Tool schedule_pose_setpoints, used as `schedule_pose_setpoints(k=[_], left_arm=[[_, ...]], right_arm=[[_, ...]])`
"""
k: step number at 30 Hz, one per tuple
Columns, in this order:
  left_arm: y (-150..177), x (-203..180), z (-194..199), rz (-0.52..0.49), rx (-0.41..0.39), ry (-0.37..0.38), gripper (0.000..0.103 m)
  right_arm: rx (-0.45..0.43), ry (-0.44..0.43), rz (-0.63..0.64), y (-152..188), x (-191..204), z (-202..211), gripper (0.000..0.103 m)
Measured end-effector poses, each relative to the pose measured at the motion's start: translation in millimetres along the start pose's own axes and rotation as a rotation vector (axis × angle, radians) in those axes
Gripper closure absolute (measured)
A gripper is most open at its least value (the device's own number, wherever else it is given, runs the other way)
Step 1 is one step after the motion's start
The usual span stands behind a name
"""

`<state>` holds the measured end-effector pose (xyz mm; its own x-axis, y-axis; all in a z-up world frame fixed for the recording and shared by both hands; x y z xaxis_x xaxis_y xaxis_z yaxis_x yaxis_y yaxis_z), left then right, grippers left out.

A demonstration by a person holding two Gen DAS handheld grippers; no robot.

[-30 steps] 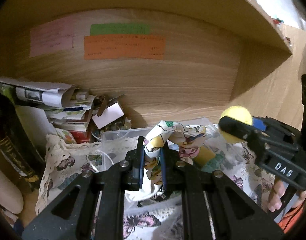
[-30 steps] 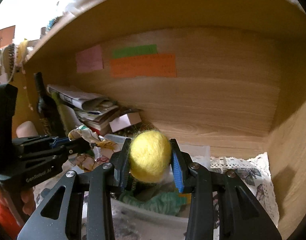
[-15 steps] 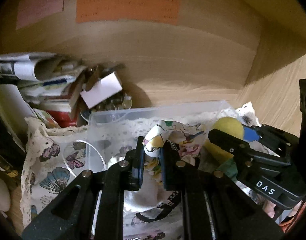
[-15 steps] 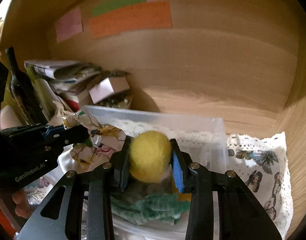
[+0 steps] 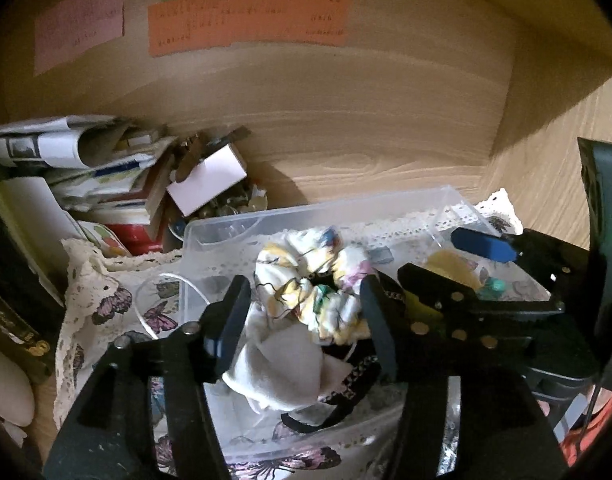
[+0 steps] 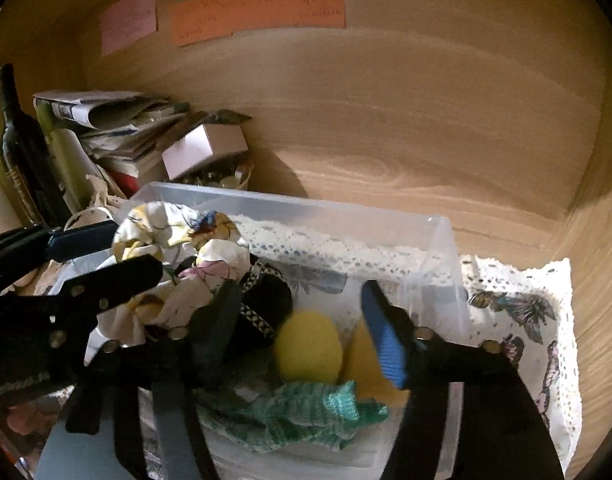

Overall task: Organize soft objects
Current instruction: 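Carry the scrunchie and felt ball into the clear box and open both tools, then grasp the black-and-white hair tie with the left tool while the right tool grasps the silver sequin pouch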

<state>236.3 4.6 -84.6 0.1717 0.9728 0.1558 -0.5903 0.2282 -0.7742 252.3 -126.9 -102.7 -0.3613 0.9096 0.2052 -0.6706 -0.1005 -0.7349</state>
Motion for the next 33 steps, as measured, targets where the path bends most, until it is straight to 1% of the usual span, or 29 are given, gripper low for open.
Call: schedule_pose_setpoints(k=[2, 7, 8, 11, 13, 15, 17, 20, 21, 24, 28, 33], left_arm=[[-1, 1, 6, 0.002, -0.011, -0.005, 0.042], [-3, 8, 24, 0.011, -0.067, -0.019, 0.034], [-3, 9, 31, 0.009, -0.078, -0.026, 0.031], [-2, 12, 48, 0.007, -0.114, -0.039, 0.024], [-1, 13, 59, 0.005, -0.138, -0.038, 0.019], [0, 15, 73, 0.004, -0.164, -0.042, 0.011], [1, 13, 84, -0.002, -0.188, -0.049, 0.007], [7, 12, 101, -0.019, -0.221, -0.066, 0.001], [10, 11, 106, -0.023, -0.227, -0.067, 0.001], [18, 8, 112, -0.033, -0.226, -0.059, 0.001], [31, 1, 112, -0.052, -0.205, -0.049, 0.0], [53, -2, 103, -0.059, -0.146, -0.037, 0.0]], right_arm=[[-0.011, -0.001, 0.002, -2, 1, 2, 0.035], [-0.047, -0.005, 0.007, -6, 4, 17, 0.034], [-0.058, -0.007, 0.011, -7, 5, 21, 0.033], [-0.11, -0.012, 0.024, -9, 8, 36, 0.019], [-0.143, -0.019, 0.034, -9, 11, 47, 0.019], [-0.16, -0.032, 0.039, -9, 13, 57, 0.019], [-0.179, -0.046, 0.039, -8, 14, 67, 0.019], [-0.202, -0.073, 0.044, -4, 14, 84, 0.015], [-0.206, -0.076, 0.045, -2, 14, 88, 0.014], [-0.211, -0.085, 0.055, 6, 15, 98, 0.014], [-0.202, -0.098, 0.061, 20, 15, 106, 0.014], [-0.163, -0.121, 0.066, 43, 14, 108, 0.012]])
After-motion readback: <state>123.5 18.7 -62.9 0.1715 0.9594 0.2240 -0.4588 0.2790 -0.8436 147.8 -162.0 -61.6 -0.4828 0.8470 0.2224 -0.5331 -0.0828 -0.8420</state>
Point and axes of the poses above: each gripper's, at about its wrist camera, not at the fingertips, and z roughly against the way its jaws point, x to its left, y to its underside, the point moved 2 cm from there along -z, roughly the way its jaws point, and after that the axes turned 14 degrees about -z, right-handed, at the moved point
